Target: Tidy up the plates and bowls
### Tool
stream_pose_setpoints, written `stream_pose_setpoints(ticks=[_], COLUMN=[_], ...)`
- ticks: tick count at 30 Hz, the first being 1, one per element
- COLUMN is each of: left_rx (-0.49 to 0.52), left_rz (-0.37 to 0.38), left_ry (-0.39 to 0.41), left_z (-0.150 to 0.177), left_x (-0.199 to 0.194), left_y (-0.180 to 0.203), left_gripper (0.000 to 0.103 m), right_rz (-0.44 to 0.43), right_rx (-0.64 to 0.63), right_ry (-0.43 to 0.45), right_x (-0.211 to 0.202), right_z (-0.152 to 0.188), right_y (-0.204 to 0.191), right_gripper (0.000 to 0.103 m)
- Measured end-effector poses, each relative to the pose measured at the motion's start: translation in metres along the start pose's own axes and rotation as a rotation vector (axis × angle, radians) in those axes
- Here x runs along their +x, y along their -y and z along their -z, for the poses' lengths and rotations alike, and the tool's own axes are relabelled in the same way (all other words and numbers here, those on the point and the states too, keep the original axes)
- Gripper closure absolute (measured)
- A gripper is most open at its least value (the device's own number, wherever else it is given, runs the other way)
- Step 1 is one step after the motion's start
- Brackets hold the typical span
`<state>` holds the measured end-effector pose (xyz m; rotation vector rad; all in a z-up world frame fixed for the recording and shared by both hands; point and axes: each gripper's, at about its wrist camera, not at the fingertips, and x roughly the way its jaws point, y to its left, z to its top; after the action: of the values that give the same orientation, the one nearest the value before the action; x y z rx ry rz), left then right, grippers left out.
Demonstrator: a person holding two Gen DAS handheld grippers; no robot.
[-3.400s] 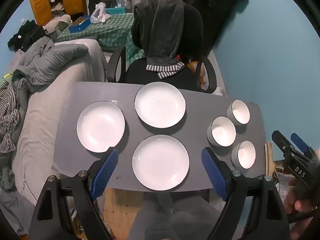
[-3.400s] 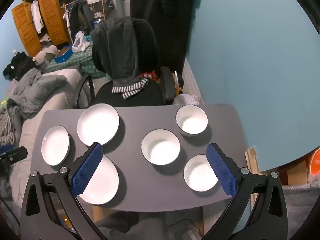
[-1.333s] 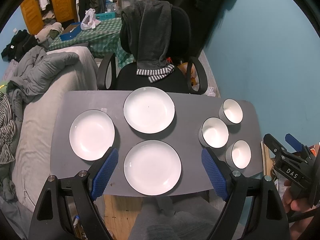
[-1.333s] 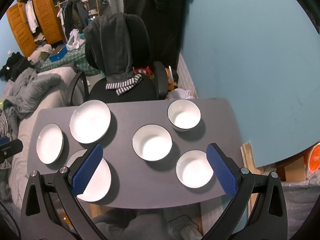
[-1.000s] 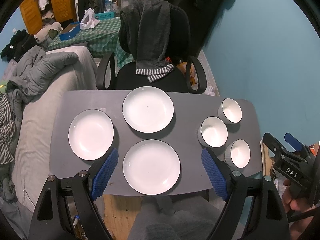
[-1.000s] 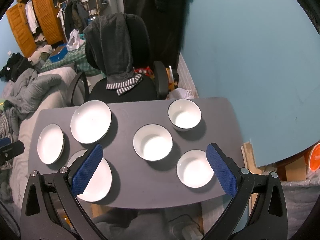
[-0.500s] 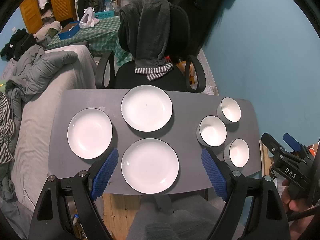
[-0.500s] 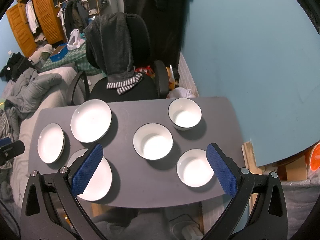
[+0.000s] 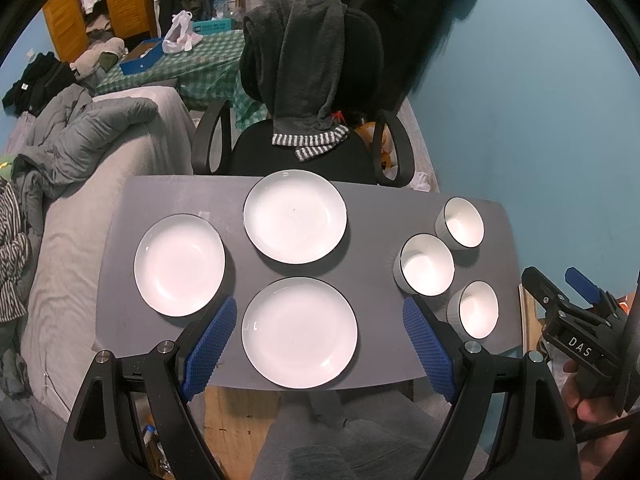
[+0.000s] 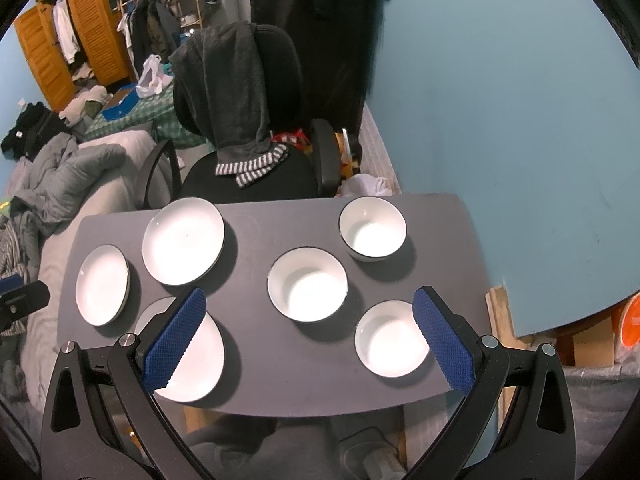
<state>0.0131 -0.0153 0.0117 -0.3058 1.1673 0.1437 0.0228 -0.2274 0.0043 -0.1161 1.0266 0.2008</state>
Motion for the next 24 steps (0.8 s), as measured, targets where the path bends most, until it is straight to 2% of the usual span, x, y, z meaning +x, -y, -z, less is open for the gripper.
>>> stream_pose_setpoints(ticks=[13, 24], left_rx=[-0.034, -0.128], left_rz=[-0.025, -0.075], left_ry=[-0.013, -0.010], left_z=[-0.001, 0.010], left_x=[0.008, 0.011], left_y=[-0.010, -0.041], left_gripper=[0.017, 0.017], right_rz=[-0.025, -0.056], right_rx=[-0.056, -0.222], right_ry=[-0.005, -0.006], right_x=[0.009, 0.025], right_z=[-0.013, -0.028], right_y=[-0.013, -0.061], right_gripper=[0.001, 0.001])
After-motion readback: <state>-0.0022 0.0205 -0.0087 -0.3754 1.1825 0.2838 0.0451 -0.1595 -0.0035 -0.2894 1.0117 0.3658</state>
